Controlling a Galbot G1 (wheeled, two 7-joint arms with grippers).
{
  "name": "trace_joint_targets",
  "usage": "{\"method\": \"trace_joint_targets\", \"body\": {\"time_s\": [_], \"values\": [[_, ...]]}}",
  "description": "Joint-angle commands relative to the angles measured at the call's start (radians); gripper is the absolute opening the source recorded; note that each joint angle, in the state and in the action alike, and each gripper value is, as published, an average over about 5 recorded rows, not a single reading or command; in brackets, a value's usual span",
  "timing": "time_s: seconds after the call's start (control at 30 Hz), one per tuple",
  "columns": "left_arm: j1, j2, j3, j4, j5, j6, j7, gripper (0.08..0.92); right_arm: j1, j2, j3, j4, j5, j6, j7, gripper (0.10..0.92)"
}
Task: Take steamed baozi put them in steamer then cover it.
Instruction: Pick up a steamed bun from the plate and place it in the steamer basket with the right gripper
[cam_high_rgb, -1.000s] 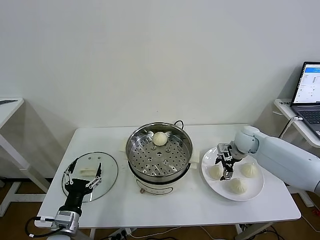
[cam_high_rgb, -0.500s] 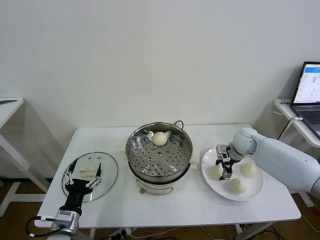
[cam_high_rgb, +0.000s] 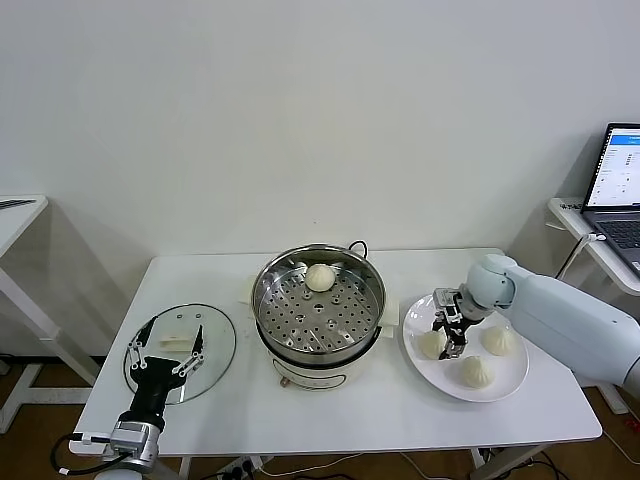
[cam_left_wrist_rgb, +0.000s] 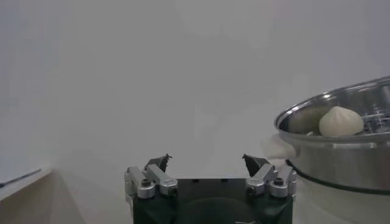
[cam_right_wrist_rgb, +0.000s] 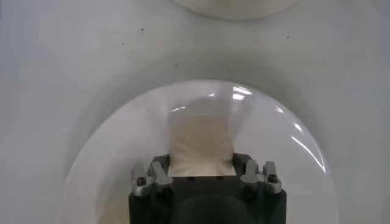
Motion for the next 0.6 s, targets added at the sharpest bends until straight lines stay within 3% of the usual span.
{"method": "trace_joint_targets", "body": {"time_s": [0.03,0.3,0.6], "values": [[0.002,0.004,-0.003,-0.003,0.002,0.0,0.0,0.823,0.166,-0.096,-0.093,0.114,0.142,-0.024,-0.009,0.696],[0.003,0.01,-0.007,-0.006,0.002,0.0,0.0,0.823,0.572,-0.153,-0.39,0.294,0.348,-0.084,0.01,0.703],[0.005,0.022,-0.01,-0.02,0.0,0.003,-0.001,0.823,0.91,-0.023,-0.615,0.426,0.532,-0.2,-0.006,0.703]]}}
